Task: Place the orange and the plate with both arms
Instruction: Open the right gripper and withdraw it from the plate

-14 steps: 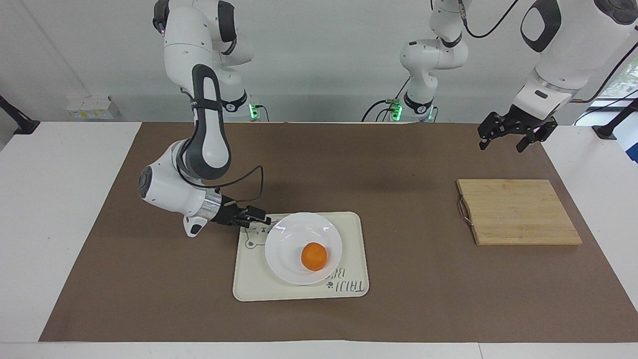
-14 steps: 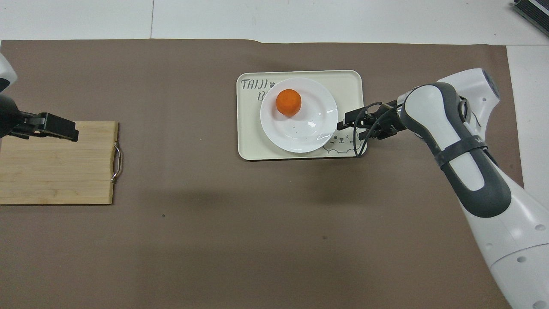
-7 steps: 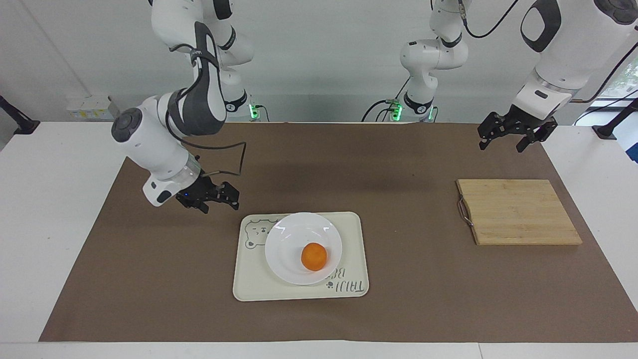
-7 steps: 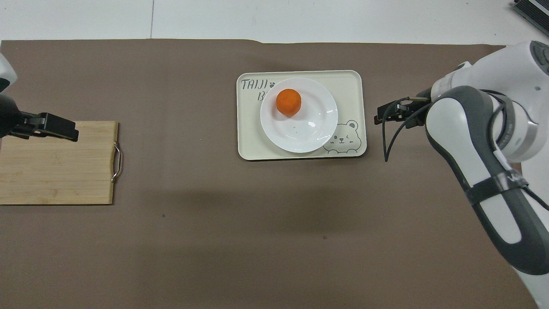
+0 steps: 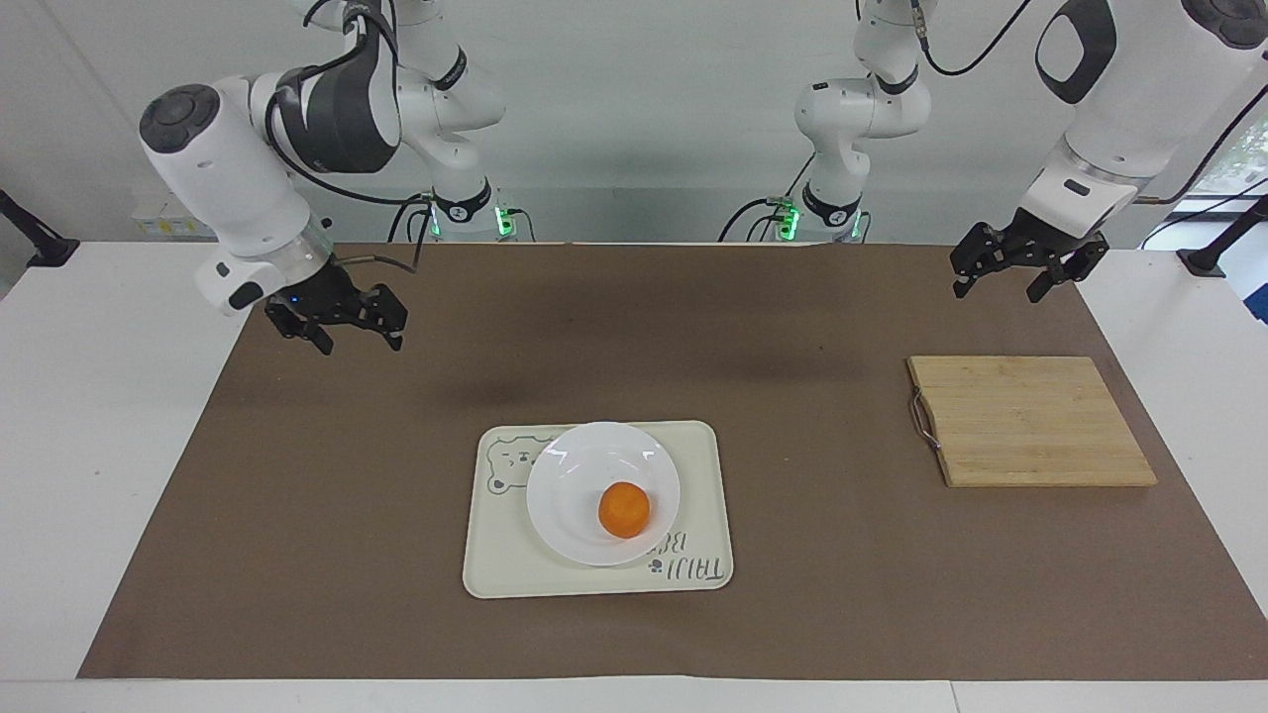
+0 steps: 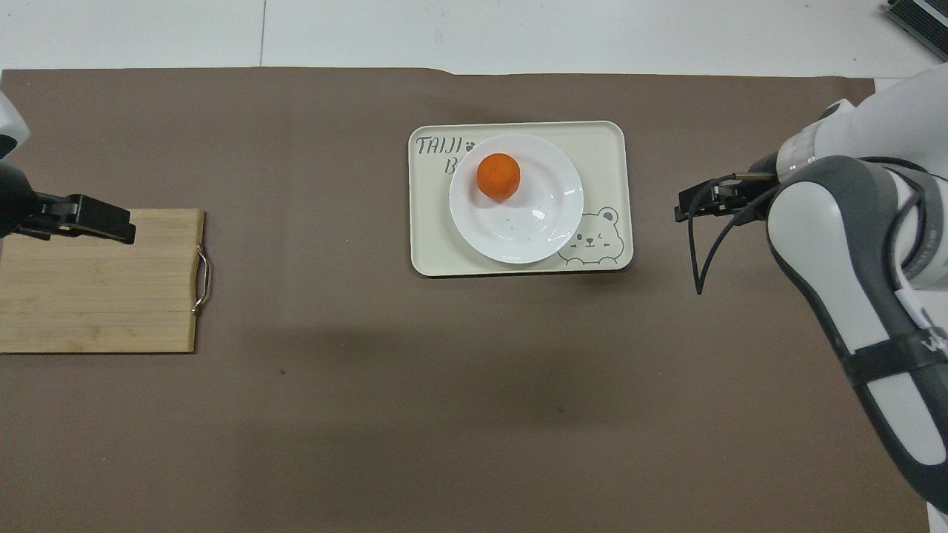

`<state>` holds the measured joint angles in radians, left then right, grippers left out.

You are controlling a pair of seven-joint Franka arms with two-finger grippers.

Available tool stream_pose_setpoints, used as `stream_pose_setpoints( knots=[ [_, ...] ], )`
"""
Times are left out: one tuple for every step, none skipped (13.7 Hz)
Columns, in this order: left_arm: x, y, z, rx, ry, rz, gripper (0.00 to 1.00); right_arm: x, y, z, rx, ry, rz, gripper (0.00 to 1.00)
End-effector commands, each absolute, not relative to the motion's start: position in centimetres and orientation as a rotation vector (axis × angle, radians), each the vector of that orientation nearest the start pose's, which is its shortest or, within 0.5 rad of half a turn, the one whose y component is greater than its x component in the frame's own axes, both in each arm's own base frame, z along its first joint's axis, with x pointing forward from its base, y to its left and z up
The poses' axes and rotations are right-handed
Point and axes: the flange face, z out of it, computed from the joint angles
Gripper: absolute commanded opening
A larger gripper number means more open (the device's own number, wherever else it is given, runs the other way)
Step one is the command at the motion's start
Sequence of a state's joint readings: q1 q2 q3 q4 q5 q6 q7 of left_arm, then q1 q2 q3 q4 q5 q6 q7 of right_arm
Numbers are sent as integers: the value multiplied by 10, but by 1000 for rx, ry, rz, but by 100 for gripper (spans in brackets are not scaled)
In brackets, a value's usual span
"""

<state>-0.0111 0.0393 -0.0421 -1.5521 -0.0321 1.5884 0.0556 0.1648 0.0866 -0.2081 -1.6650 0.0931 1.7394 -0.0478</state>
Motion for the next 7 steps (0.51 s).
stream_pose_setpoints(
  knots=[
    [563,-8,626,-3170,97,-57,100,566,-20,577,-3102,22,-10,100],
    [560,-3,630,-3170,82,-57,100,561,-22,585,-3113,17,-7,100],
    [559,-3,629,-3170,82,-48,100,556,-23,600,-3115,15,-8,100],
    [559,-3,630,-3170,82,-60,100,551,-23,614,-3114,15,18,100],
    [559,-7,630,-3170,94,-57,100,547,-22,627,-3114,11,32,100],
    [559,-11,629,-3170,104,-52,100,544,-22,639,-3115,10,32,100],
    [559,-13,629,-3170,111,-52,100,539,-23,650,-3127,11,24,100]
  ],
)
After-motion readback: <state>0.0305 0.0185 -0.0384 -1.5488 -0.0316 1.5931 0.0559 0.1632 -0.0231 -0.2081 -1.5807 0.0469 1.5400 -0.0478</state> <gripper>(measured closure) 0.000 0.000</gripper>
